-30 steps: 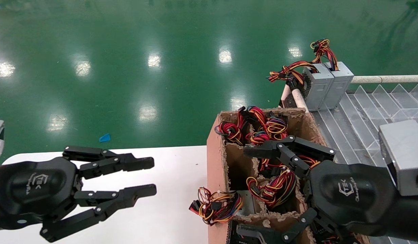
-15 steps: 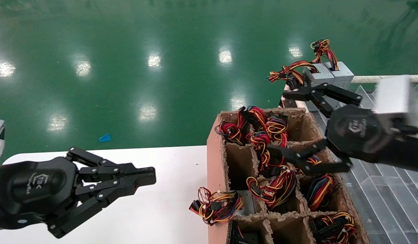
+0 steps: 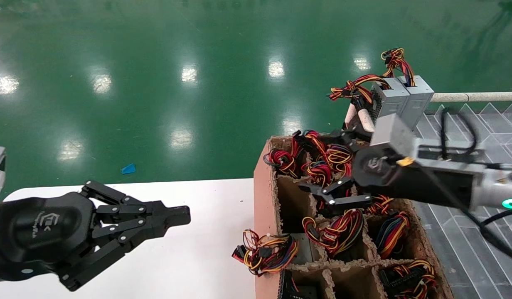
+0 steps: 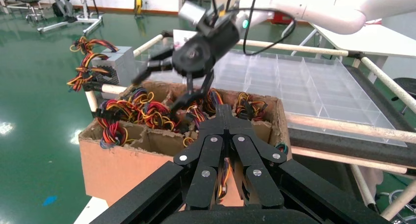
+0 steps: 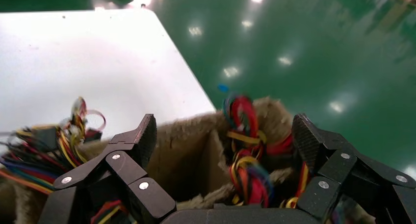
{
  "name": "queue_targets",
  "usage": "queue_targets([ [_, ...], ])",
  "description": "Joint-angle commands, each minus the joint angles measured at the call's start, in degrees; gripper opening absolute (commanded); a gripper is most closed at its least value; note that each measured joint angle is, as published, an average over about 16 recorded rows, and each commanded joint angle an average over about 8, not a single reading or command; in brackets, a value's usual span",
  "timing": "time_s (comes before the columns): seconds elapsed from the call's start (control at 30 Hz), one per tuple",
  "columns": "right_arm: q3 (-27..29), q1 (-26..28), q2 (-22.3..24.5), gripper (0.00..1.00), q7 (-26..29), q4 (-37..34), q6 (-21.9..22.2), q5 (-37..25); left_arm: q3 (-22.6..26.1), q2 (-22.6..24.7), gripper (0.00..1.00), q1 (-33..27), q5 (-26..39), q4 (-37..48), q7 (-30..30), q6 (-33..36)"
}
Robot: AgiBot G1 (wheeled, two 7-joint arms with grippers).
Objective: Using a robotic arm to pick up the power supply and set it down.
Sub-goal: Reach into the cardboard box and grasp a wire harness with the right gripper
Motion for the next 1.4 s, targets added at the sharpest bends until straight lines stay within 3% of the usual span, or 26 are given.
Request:
queue_targets([
  [0.03, -0.7, 0.2, -1.4, 0.00, -0.4, -2.0, 0.3, -0.8, 0.0, 0.0, 0.00, 0.0, 0.0, 0.0, 0.0, 0.0],
  [1.0, -1.7, 1.1, -2.9, 0.00, -5.3, -12.4, -0.2, -2.7, 0.0, 0.0, 0.00, 0.0, 0.0, 0.0, 0.0, 0.0],
  [1.4, -1.6, 1.6, -2.6, 0.00, -6.3, -12.2, -0.6, -2.9, 0.0, 0.0, 0.00, 0.0, 0.0, 0.0, 0.0, 0.0],
])
